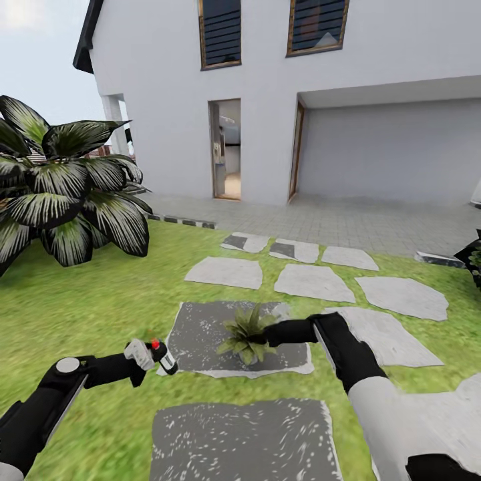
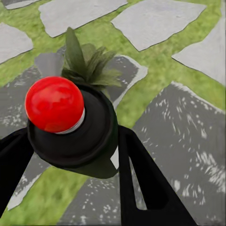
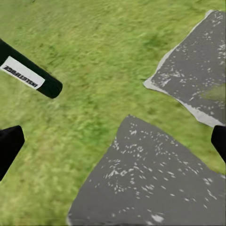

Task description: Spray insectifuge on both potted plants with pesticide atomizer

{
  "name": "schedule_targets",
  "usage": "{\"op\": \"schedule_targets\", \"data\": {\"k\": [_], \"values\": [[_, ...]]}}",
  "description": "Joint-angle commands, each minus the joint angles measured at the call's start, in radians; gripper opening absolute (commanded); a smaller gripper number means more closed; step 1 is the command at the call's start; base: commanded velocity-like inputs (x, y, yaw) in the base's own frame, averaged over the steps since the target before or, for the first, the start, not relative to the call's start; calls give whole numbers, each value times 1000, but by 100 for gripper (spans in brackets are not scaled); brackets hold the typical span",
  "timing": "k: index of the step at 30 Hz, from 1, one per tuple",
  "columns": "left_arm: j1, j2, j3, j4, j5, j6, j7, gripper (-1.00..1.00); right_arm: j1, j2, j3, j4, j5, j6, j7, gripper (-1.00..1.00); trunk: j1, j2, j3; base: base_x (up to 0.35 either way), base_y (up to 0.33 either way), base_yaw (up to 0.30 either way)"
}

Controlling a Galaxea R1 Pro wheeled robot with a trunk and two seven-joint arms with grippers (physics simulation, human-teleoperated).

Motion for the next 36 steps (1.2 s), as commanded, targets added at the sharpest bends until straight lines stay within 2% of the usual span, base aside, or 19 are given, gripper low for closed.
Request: {"op": "schedule_targets", "data": {"k": [1, 2, 4, 5, 8, 9, 10, 11, 12, 13, 15, 16, 17, 18, 20, 23, 24, 28, 36], "values": [[-1, 0, -1, -2, -5, 12, -29, -100, -1, 14, 38, -1, 8, 3, 9, 100, 0, -1, -1, 0, 0, 0], [-1, 1, -1, -2, -12, 30, -80, -100, -1, 25, 83, -1, 5, 3, 11, 100, 0, -1, -1, 0, 0, 0], [-2, 1, -2, -2, -27, 62, -143, -100, -1, 35, 109, -1, 4, 3, 12, 100, 0, -1, -1, 0, 0, 0], [-7, 1, -1, -2, -68, 89, -204, -100, -1, 46, 122, -1, 4, 3, 13, 100, 0, -1, -1, 0, 0, 0], [-26, -1, -2, -3, -177, 112, -287, -100, -1, 55, 133, -1, 4, 3, 15, 100, 0, -1, -1, 0, 0, 0], [-28, -3, -2, -3, -193, 114, -302, -100, -1, 56, 135, -1, 3, 3, 15, 100, 0, -1, -1, 0, 0, 0], [-33, -10, -2, -4, -231, 116, -350, -100, -1, 57, 137, -2, 3, 2, 16, 100, 0, -1, -1, 0, 0, 0], [-35, -16, -2, -5, -248, 117, -381, -100, -1, 58, 138, -2, 2, 2, 16, 100, 0, -1, -1, 0, 0, 0], [-37, -22, -2, -6, -263, 117, -415, -100, -1, 58, 139, -2, 2, 2, 16, -100, 0, -1, -1, 0, 0, 0], [-42, -25, -2, -6, -271, 117, -432, -100, -1, 58, 144, -2, 1, 2, 16, -100, 0, -1, -1, 0, 0, 0], [-54, -33, -3, -6, -278, 117, -444, -100, -1, 57, 183, -2, 0, 2, 17, -100, 0, -1, -1, 0, 0, 0], [-61, -37, -3, -6, -287, 117, -449, -100, -1, 57, 233, -2, 0, 2, 18, -100, 0, -1, -1, 0, 0, 0], [-69, -45, -6, -7, -316, 116, -453, -100, -1, 57, 309, -2, 0, 2, 17, -100, 0, -1, -1, 0, 0, 0], [-72, -57, -8, -7, -342, 116, -454, -100, -1, 57, 345, -3, -1, 2, 17, -100, 0, -1, -1, 0, 0, 0], [-74, -77, -11, -8, -385, 115, -455, -100, -1, 58, 372, -4, -2, 2, 17, -100, 0, -1, -1, 0, 0, 0], [-75, -100, -12, -8, -411, 115, -455, -100, -1, 58, 383, -4, -3, 1, 16, -100, 0, -1, -1, 0, 0, 0], [-75, -118, -20, -8, -417, 115, -455, -100, -1, 59, 387, -7, -4, 0, 17, -100, 0, -1, -1, 0, 0, 0], [-81, -137, -52, -8, -422, 115, -456, -100, -1, 63, 390, -63, -5, 0, 18, -100, 0, -1, -1, 0, 0, 0], [-83, -209, -59, -10, -424, 114, -456, -100, -1, 63, 390, -129, -5, 0, 85, -100, 0, -1, -1, 0, 0, 0]]}}
